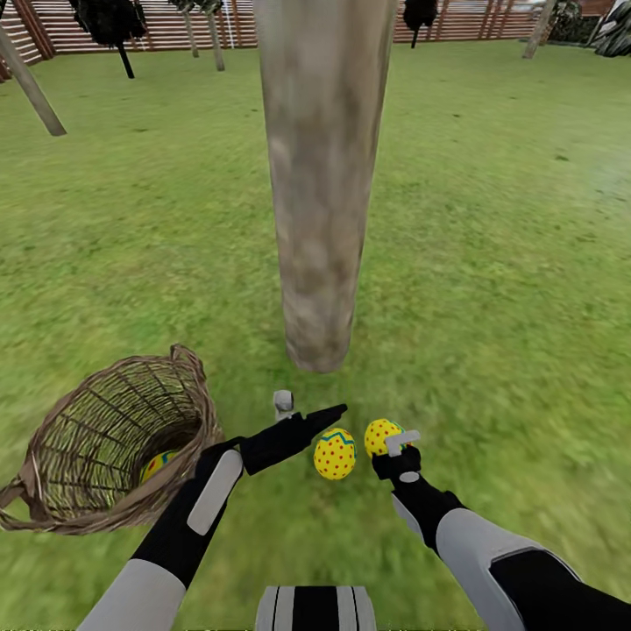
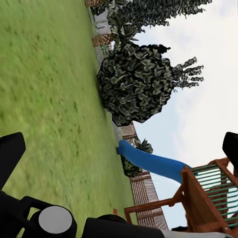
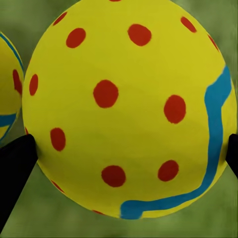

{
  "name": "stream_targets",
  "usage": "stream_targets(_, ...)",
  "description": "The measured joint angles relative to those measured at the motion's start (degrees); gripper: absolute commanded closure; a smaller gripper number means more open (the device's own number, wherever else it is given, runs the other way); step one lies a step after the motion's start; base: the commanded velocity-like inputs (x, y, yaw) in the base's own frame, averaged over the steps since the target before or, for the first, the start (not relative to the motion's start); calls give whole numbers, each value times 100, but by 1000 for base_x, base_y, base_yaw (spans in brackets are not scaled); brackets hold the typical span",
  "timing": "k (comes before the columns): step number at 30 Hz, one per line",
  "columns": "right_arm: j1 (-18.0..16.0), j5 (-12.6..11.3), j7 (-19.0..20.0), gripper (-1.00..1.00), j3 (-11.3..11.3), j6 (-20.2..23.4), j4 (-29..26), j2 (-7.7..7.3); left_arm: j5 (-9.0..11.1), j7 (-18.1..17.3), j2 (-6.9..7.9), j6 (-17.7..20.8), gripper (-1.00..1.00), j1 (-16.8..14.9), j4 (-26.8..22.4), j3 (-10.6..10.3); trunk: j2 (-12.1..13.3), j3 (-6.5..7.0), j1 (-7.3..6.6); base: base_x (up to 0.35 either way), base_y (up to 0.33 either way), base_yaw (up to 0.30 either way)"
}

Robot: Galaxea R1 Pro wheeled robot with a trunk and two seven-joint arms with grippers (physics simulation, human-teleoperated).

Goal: Take the three Easter eggs out of the wicker basket on the lawn in the garden, then place them on the lawn next to a single tree (choose any tree) so that all three eggs are next to the same tree and none are left in the basket.

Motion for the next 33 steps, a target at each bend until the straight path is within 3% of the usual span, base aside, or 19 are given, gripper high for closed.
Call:
stream_targets(10,1,-8,-6,100,-2,-6,-25,2,-1,0,-4,0,-100,1,13,0,-13,-281,26,0,0,0)
stream_targets(20,2,-8,-8,100,-9,-83,-25,2,1,0,1,1,-100,1,35,9,-14,-373,23,172,0,0)
stream_targets(33,-1,11,-11,100,29,-79,-34,3,0,-36,1,-1,-100,1,20,9,-17,-535,30,4,0,0)
